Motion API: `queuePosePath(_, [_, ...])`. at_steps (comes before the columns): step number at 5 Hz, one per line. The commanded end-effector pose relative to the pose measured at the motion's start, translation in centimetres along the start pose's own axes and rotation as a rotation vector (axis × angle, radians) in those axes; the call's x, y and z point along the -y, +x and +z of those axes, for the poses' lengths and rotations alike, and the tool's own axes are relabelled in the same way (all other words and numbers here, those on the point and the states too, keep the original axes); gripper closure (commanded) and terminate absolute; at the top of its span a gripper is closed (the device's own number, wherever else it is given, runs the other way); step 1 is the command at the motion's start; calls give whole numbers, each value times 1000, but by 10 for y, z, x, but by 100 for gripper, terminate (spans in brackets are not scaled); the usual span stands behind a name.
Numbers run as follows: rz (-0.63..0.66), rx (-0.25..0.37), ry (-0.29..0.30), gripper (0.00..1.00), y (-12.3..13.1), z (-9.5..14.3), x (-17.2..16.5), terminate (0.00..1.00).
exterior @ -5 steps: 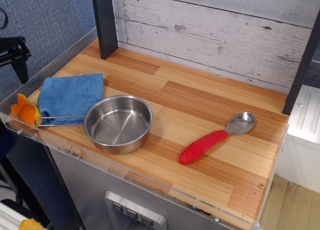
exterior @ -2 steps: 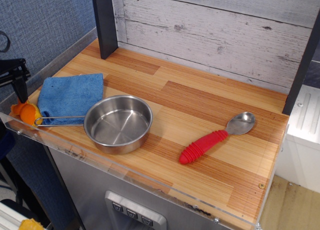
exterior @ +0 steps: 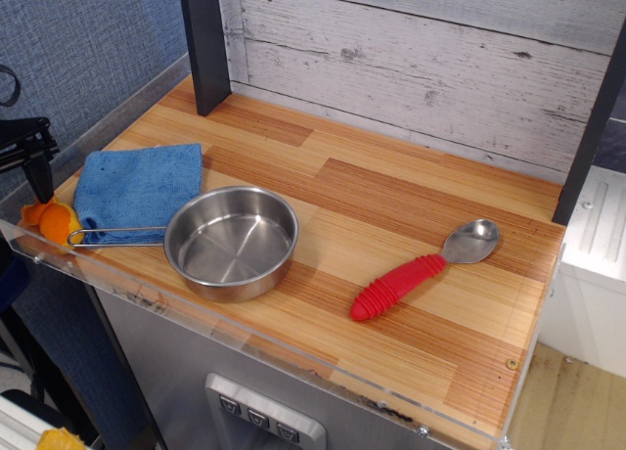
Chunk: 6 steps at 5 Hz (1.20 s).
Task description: Touch the orange object in the lower left corner
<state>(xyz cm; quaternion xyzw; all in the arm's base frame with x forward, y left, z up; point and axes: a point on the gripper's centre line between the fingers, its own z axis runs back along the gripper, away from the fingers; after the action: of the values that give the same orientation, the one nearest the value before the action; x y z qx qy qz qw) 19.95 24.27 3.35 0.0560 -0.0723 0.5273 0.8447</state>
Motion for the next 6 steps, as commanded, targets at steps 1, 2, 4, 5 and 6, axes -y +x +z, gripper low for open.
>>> queuePosePath(1, [9, 41, -5, 0, -2, 19, 0, 0])
queuePosePath(2, [12, 72, -29, 0, 2, 36, 9, 0])
queuePosePath(4, [-8, 150, -97, 0, 0, 85, 29, 0])
queuePosePath(5, [-45, 187, -149, 0, -7, 113, 43, 0])
queuePosePath(6, [-97, 232, -206, 0, -13, 140, 62, 0])
